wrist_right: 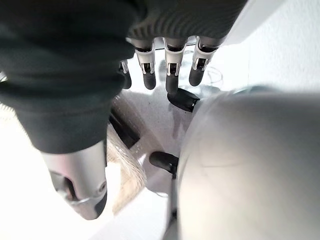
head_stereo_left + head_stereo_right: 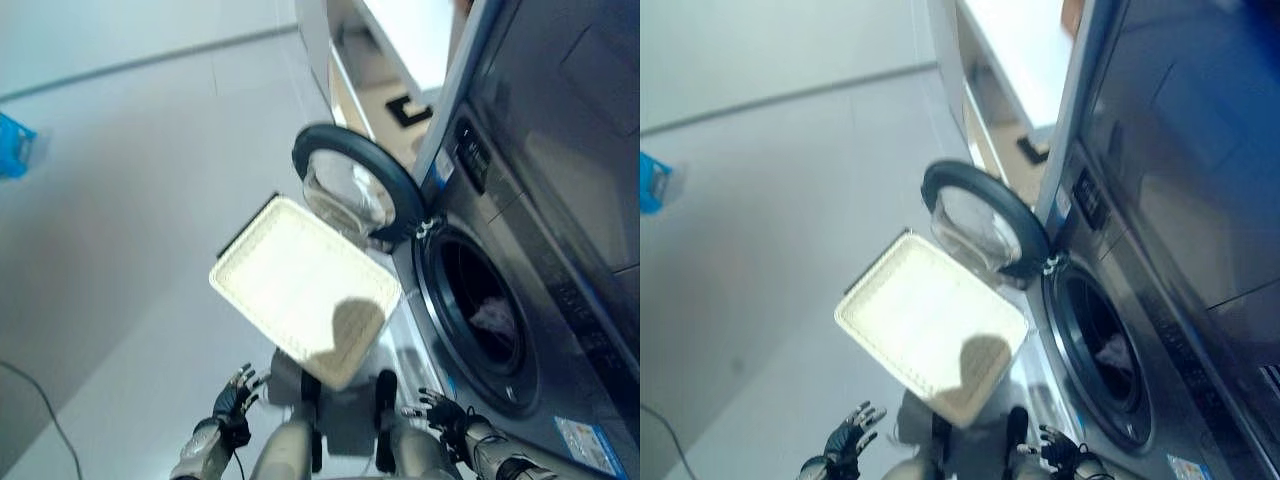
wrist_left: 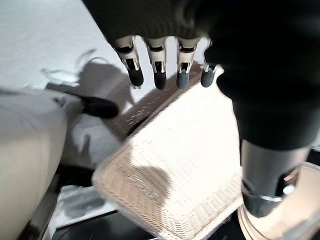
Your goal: Put the clothes into the washing machine.
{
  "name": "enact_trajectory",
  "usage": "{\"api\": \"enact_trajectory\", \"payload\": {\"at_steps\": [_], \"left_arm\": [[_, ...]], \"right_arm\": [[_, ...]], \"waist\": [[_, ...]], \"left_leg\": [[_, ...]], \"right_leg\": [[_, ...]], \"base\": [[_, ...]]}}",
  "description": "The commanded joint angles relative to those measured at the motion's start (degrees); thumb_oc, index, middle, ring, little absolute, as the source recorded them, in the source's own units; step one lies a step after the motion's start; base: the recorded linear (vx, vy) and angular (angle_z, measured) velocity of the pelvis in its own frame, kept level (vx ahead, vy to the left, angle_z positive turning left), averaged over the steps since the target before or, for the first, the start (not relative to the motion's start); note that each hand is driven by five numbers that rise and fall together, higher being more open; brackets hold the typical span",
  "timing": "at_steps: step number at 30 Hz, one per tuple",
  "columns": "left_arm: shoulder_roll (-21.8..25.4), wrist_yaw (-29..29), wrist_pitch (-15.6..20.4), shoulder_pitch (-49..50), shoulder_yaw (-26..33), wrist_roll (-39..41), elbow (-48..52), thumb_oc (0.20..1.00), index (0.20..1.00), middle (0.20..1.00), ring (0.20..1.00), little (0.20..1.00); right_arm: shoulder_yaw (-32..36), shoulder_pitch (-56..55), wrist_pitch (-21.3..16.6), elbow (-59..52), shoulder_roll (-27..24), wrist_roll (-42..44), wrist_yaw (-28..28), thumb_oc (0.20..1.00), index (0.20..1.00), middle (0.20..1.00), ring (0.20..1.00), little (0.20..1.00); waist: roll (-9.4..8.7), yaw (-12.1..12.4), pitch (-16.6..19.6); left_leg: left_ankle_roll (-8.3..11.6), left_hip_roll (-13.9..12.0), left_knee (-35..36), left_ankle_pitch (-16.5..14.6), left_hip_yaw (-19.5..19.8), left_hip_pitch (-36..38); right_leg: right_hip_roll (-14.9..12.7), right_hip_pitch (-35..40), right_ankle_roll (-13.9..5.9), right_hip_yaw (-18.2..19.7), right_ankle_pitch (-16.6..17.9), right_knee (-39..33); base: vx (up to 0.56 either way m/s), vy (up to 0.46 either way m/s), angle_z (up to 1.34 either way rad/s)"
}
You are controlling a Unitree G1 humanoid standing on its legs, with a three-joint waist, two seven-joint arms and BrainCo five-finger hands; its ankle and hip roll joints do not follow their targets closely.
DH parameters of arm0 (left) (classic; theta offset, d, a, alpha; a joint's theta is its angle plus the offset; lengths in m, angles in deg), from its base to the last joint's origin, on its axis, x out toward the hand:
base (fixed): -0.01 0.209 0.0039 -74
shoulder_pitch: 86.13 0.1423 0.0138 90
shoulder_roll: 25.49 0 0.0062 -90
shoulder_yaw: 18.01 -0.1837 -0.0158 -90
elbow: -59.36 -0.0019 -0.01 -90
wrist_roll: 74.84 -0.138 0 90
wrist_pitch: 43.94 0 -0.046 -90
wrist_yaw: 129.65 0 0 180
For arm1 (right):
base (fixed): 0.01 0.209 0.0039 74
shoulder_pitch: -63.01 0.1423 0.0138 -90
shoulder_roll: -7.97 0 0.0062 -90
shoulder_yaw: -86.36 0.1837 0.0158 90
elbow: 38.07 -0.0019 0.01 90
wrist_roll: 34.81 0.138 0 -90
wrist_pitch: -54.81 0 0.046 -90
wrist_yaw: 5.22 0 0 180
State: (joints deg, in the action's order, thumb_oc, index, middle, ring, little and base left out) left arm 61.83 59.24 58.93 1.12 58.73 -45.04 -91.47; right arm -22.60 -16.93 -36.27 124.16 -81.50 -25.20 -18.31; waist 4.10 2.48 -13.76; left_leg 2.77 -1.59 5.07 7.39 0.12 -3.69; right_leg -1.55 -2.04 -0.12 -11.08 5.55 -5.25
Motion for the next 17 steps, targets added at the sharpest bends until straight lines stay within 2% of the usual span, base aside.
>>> {"api": "enact_trajectory", "payload": {"at_steps": [1, 5, 7, 9, 13, 14, 17], "left_arm": [[-0.2, -0.4, -2.0, -1.6, -2.0, -7.3, -2.5, 1.0, 1.0, 1.0, 1.0, 1.0], [0.0, 0.3, -5.6, -1.1, -3.0, -14.7, -7.7, 1.0, 1.0, 1.0, 1.0, 1.0], [-0.1, 0.6, -6.3, -1.1, -3.3, -15.6, -9.2, 1.0, 1.0, 1.0, 1.0, 1.0], [-0.7, 1.9, -7.7, -1.0, -1.9, -12.6, -11.4, 1.0, 1.0, 1.0, 1.0, 1.0], [-1.6, 3.4, -7.7, -0.7, 0.6, -9.0, -12.4, 1.0, 1.0, 1.0, 1.0, 1.0], [-2.2, 3.9, -7.4, -0.6, 1.2, -9.1, -12.9, 1.0, 1.0, 1.0, 1.0, 1.0], [-3.0, 3.5, -6.8, -0.5, 1.6, -8.9, -13.3, 1.0, 1.0, 1.0, 1.0, 1.0]], "right_arm": [[-1.1, 0.5, 1.1, -1.1, -0.6, -1.1, -3.3, 1.0, 1.0, 1.0, 1.0, 1.0], [0.4, -1.0, 1.5, -0.1, -0.4, -0.6, -1.2, 1.0, 1.0, 1.0, 1.0, 1.0], [0.8, -1.3, 1.6, 0.2, -0.3, -0.1, -0.3, 1.0, 1.0, 1.0, 1.0, 1.0], [2.6, -2.0, 1.8, 0.9, 0.5, -0.6, 1.8, 1.0, 1.0, 1.0, 1.0, 1.0], [3.5, -3.1, 0.6, 1.5, 1.6, -2.3, 3.4, 1.0, 1.0, 1.0, 1.0, 1.0], [3.7, -3.6, -1.5, 1.7, 2.3, -2.5, 4.2, 1.0, 1.0, 1.0, 1.0, 1.0], [3.4, -4.2, -2.7, 1.2, 3.0, -4.1, 4.5, 1.0, 1.0, 1.0, 1.0, 1.0]], "waist": [[-1.96, 0.9, 1.8], [-2.77, 0.6, 5.3], [-3.04, 0.3, 6.3], [-3.72, -0.2, 8.3], [-4.35, -0.8, 9.8], [-4.71, -1.0, 10.4], [-5.12, -1.4, 11.0]], "left_leg": [[-0.84, 4.3, -2.5, -3.6, 0.1, -0.5], [-1.19, 4.5, -2.3, -4.8, 0.7, 2.3], [-1.23, 4.5, -2.0, -5.0, 0.5, 3.1], [-1.39, 4.1, -1.3, -5.8, -0.5, 5.3], [-1.6, 3.9, -0.8, -6.4, -1.5, 6.8], [-1.73, 3.7, -0.7, -6.8, -2.0, 7.4], [-1.94, 3.6, -0.8, -7.2, -2.4, 8.2]], "right_leg": [[-2.1, -0.6, -3.14, 0.0, -3.4, 5.0], [-1.1, 2.1, -3.11, 1.0, -3.3, 3.1], [-0.8, 3.0, -3.17, 1.1, -3.1, 2.3], [-0.4, 4.7, -3.28, 1.7, -3.0, 1.1], [0.0, 5.8, -3.21, 2.3, -3.1, 0.7], [0.1, 6.3, -3.14, 2.6, -3.2, 0.6], [0.2, 6.9, -3.11, 3.2, -3.2, 0.5]], "base": [[0.19, -0.068, 0.22], [0.09, -0.036, 0.1], [0.07, -0.003, 0.01], [0.12, 0.02, 0.01], [0.06, 0.007, -0.04], [0.04, -0.005, -0.06], [0.04, -0.002, -0.07]]}}
